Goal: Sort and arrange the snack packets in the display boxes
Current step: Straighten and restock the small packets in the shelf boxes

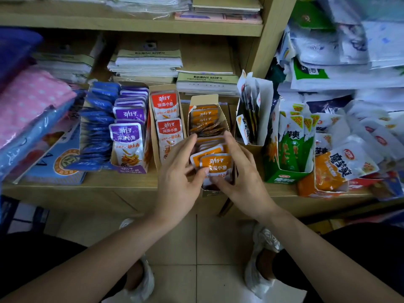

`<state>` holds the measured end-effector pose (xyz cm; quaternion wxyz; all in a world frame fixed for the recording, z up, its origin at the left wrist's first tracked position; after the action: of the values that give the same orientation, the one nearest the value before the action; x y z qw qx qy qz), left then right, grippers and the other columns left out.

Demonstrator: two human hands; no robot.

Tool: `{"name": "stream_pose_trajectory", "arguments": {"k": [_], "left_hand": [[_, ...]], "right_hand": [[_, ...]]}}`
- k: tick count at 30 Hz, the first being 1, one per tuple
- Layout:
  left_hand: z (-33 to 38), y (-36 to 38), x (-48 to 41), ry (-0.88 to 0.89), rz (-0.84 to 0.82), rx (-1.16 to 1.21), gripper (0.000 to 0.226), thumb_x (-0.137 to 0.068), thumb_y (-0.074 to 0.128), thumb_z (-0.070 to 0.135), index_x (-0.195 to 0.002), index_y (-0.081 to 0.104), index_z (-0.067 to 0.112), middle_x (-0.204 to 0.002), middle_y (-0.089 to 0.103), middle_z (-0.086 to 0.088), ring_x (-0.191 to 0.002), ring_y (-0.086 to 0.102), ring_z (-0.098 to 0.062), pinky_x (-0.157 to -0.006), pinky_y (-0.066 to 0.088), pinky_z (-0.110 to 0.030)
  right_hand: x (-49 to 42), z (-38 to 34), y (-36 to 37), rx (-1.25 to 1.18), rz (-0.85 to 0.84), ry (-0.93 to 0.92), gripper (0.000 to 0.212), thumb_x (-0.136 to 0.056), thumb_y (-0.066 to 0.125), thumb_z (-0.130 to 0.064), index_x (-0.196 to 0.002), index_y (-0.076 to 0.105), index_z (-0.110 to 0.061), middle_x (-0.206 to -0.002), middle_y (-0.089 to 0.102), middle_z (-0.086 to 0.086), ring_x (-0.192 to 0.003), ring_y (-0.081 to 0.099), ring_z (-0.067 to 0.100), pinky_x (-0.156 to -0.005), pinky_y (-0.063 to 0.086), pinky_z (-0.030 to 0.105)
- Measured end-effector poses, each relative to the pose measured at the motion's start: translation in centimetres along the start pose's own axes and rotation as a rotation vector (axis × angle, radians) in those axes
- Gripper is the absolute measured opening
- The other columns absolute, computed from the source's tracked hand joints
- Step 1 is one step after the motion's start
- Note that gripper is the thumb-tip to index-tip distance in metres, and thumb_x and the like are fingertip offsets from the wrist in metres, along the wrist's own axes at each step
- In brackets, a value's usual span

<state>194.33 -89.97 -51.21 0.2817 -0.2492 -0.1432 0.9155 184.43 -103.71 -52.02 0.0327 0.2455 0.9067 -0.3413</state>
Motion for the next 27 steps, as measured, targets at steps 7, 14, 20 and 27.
{"name": "stream_pose_trajectory", "arguments": {"k": [7,14,20,27], "left_hand": [[-0.3,-0.9,-1.1,0.105,-0.008,-0.198,0.059,-0.090,0.073,0.035,-0.142,0.057,0.014,-0.147,0.054,0.001,-0.138,0.047,-0.012,-0.106,0.051,-0.041],[-0.2,-1.3,-1.8,0.043,-0.094,-0.083,0.055,-0.086,0.077,0.028,-0.136,0.063,0.014,-0.116,0.072,0.000,-0.094,0.073,-0.005,-0.073,0.061,-0.022],[-0.6,-3.0,-5.5,-0.052,-0.226,0.094,0.020,-0.098,0.063,0.015,-0.114,0.074,0.020,-0.105,0.075,0.009,-0.093,0.072,-0.008,-0.075,0.061,-0.027],[-0.7,-2.3,-7.6,0.196,-0.369,-0.179,0.036,-0.081,0.082,0.007,-0.114,0.076,0.019,-0.107,0.074,0.005,-0.087,0.070,-0.007,-0.075,0.062,-0.032]], "right_hand": [[0.1,-0.4,-1.3,0.056,0.084,-0.019,0.087,-0.087,0.077,-0.029,-0.157,0.025,-0.031,-0.151,0.041,-0.017,-0.132,0.038,0.012,-0.110,0.040,0.049],[-0.6,-0.7,-1.5,0.128,-0.004,-0.077,0.080,-0.087,0.078,-0.022,-0.154,0.035,-0.027,-0.152,0.040,-0.008,-0.138,0.035,0.011,-0.112,0.039,0.035],[-0.5,-0.5,-2.3,-0.035,0.019,-0.105,0.059,-0.081,0.082,-0.008,-0.133,0.054,-0.017,-0.139,0.052,-0.006,-0.132,0.049,0.009,-0.103,0.050,0.033],[-0.7,-0.7,-2.0,-0.093,-0.040,-0.087,0.048,-0.080,0.082,-0.006,-0.117,0.054,-0.017,-0.148,0.047,-0.010,-0.140,0.042,0.005,-0.103,0.052,0.040]]}}
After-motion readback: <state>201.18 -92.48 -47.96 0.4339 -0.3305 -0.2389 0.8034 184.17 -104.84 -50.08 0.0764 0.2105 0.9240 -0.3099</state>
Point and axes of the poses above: each hand's wrist, its own x-axis away from the middle knuckle, its own y-axis out of the palm, z = x × y, the point moved 5 cm from there along -x, towards the middle knuckle
